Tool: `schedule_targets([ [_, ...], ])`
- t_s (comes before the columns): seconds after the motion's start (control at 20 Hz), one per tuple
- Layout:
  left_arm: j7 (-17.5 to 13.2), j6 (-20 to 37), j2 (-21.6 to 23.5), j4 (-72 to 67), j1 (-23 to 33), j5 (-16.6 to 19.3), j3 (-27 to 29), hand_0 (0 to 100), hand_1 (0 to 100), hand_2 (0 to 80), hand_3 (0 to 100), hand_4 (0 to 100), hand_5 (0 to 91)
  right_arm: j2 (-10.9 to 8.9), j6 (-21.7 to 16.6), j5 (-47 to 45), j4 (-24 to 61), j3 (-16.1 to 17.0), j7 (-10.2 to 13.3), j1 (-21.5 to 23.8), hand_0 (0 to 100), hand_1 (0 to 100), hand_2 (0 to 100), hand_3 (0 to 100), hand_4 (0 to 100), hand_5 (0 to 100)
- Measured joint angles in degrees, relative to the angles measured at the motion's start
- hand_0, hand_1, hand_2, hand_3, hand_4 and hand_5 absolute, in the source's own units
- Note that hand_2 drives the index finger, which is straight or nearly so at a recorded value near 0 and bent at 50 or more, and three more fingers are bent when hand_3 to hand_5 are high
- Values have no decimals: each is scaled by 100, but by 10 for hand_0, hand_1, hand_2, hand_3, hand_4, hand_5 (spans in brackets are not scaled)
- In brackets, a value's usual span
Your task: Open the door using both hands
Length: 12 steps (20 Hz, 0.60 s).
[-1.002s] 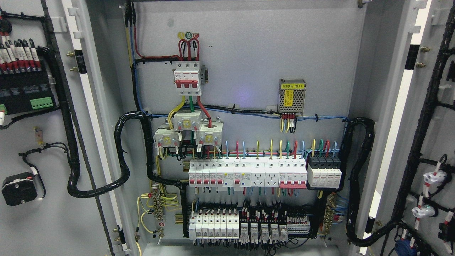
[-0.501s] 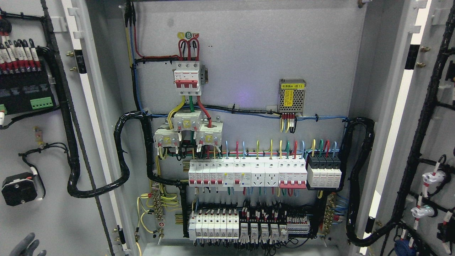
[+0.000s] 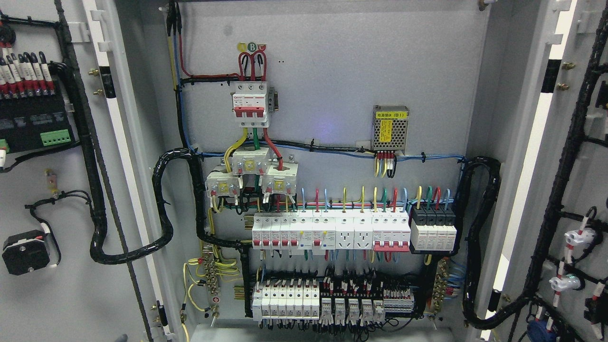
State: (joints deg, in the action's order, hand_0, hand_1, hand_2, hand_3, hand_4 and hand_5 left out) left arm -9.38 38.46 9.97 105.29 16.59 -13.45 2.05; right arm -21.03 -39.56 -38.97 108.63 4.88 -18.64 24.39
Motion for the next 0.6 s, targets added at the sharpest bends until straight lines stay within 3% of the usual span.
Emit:
schedule_targets([
  [0.2, 76, -44, -198, 81, 397, 419, -320, 0, 0, 0, 0, 0, 0, -2, 9, 109, -258, -473, 0, 11, 384, 0, 0, 0, 0, 0],
  [0.6, 301, -1173, -429, -138, 786, 823, -727, 0, 0, 0, 0, 0, 0, 66, -6, 275, -1108, -1354, -1, 218, 383, 0, 0, 0, 0, 0],
])
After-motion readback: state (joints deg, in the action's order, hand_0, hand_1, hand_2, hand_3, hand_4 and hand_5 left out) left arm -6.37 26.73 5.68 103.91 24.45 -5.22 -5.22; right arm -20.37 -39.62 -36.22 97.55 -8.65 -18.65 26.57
